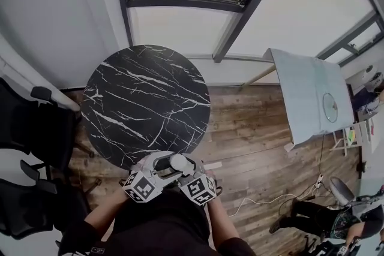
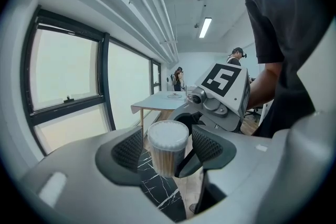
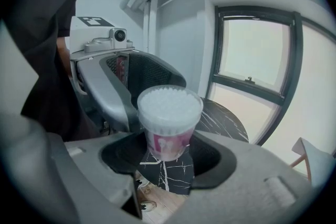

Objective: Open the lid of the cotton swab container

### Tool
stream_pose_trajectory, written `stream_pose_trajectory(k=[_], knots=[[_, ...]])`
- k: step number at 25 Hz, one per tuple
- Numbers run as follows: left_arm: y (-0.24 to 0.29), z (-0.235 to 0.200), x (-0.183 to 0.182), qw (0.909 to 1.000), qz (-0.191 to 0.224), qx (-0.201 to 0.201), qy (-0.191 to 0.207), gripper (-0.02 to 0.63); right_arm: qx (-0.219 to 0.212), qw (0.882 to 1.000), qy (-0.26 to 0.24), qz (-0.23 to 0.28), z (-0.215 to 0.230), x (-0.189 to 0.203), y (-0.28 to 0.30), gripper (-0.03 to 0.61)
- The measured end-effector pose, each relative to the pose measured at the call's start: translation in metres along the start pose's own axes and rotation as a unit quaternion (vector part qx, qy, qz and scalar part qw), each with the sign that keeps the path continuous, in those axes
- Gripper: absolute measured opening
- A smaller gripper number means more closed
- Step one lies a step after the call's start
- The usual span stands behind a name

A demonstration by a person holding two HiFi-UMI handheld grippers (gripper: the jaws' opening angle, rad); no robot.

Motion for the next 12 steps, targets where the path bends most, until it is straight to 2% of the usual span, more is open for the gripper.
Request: stream_pose_trajectory(k=[12], knots=[[0.007, 0.004, 0.007, 0.9996, -0.016, 0.022, -0.009, 0.311, -0.013, 1.000, -0.017, -0.005, -0.014, -0.002, 0.001, 0.250]])
Point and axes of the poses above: the fingertips, and each gripper's own axes: y forward along the fingers, z to its right, x out of its underside, the point moved 3 cm from there along -y, backward along the fingers, and after that the axes turned 3 degrees about -y, right-handed, at the moved point
